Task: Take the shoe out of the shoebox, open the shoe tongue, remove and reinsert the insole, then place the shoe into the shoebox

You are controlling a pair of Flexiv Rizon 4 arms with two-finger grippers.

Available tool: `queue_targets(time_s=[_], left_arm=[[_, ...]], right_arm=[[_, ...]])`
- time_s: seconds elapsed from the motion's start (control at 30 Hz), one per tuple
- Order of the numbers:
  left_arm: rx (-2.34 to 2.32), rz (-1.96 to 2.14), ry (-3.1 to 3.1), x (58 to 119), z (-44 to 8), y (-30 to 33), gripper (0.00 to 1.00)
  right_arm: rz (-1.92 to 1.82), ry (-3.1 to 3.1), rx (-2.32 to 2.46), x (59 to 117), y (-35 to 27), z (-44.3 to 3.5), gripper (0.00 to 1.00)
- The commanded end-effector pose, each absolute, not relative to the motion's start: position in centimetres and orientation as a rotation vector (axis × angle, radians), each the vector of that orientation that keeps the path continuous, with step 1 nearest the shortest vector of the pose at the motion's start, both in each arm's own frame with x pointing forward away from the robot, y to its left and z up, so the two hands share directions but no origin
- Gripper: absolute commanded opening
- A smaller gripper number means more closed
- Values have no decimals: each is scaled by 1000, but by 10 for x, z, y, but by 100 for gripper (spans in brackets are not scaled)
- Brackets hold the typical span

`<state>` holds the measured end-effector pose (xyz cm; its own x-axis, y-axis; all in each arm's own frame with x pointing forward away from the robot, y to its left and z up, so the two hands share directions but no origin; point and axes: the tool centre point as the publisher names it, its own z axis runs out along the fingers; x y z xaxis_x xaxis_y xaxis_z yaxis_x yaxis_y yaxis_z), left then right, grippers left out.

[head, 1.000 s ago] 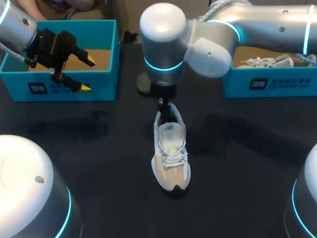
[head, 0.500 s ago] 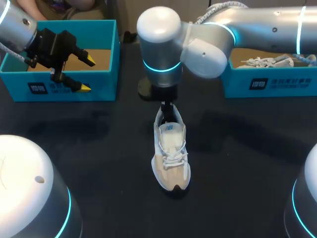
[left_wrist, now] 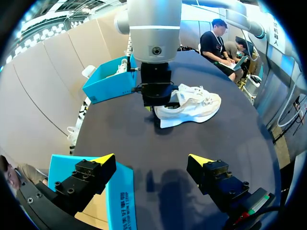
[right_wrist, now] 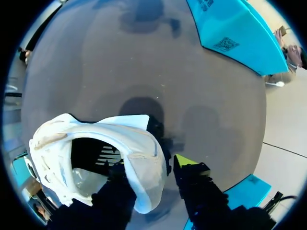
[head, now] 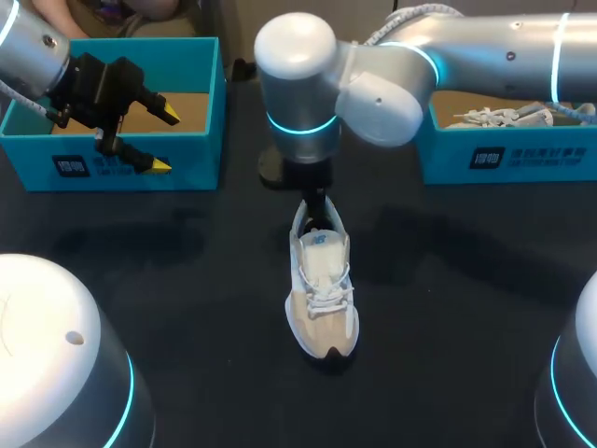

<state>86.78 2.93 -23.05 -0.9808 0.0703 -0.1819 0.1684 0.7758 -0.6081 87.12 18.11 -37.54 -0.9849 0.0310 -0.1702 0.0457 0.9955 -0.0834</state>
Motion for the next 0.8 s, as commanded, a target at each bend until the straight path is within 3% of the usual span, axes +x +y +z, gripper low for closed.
queue_targets(time_s=[0.03,0.1,0.43,0.8], left_arm=[[190,-981,2822,868,-230,29,100],[190,-981,2822,868,-230,29,100],[190,-981,2822,868,-230,29,100],[190,-981,2822,868,-230,29,100]], right_arm=[[-137,2966,68,873,182,-377,21],[-140,2950,88,873,182,-377,0],[-115,2952,128,868,177,-350,0],[-50,3009,34,863,178,-267,0]])
